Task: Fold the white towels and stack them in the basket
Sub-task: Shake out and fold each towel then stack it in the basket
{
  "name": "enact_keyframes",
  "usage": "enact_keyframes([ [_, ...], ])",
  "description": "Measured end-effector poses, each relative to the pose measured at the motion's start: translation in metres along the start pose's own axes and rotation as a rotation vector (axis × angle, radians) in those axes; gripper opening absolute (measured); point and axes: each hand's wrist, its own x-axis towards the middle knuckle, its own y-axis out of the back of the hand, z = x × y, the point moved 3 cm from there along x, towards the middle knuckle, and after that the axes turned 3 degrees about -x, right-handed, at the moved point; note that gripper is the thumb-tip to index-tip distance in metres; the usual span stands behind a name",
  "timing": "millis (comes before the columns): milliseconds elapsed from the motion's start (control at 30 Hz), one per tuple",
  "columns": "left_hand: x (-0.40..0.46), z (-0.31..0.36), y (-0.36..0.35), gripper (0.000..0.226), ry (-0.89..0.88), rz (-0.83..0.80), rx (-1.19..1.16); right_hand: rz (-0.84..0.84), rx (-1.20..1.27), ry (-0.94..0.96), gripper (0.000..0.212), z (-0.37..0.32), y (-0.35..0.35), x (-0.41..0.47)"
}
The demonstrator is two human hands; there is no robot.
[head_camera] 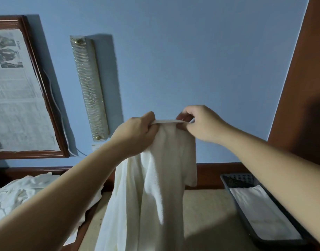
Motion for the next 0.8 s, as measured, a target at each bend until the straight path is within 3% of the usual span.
enact_keyframes([
  [133,-0.001,-0.027,0.020,0.050,0.071,-0.025,0.147,0.001,-0.016,-0.045,0.011,0.004,0.016,0.009],
  [267,-0.004,-0.075,0.038,0.035,0.181,-0.081,0.129,0.018,-0.050,-0.127,0.023,0.035,0.015,0.014],
  [333,-0.006,-0.105,0.047,0.034,0.216,-0.047,0.151,0.010,-0.126,-0.147,0.029,0.043,0.017,0.013],
  [400,-0.009,-0.135,0.057,0.033,0.266,0.006,0.138,-0.057,-0.244,-0.160,0.022,0.046,0.022,0.008],
  [500,-0.016,-0.177,0.070,0.027,0.377,0.167,0.103,-0.194,-0.572,-0.114,0.021,0.057,0.024,0.003],
  [567,-0.024,-0.197,0.073,0.027,0.464,0.215,0.090,-0.171,-0.638,-0.079,0.025,0.060,0.022,0.000],
  [667,-0.036,-0.230,0.054,0.042,0.622,0.062,0.176,-0.059,-0.539,-0.024,0.031,0.052,0.017,-0.002],
  [733,-0.044,-0.231,0.030,0.065,0.579,-0.101,0.242,-0.032,-0.470,0.002,0.035,0.039,0.011,-0.001],
  [800,-0.058,-0.206,0.001,0.046,0.608,-0.127,0.055,-0.029,-0.445,0.006,0.048,0.026,0.004,0.001],
])
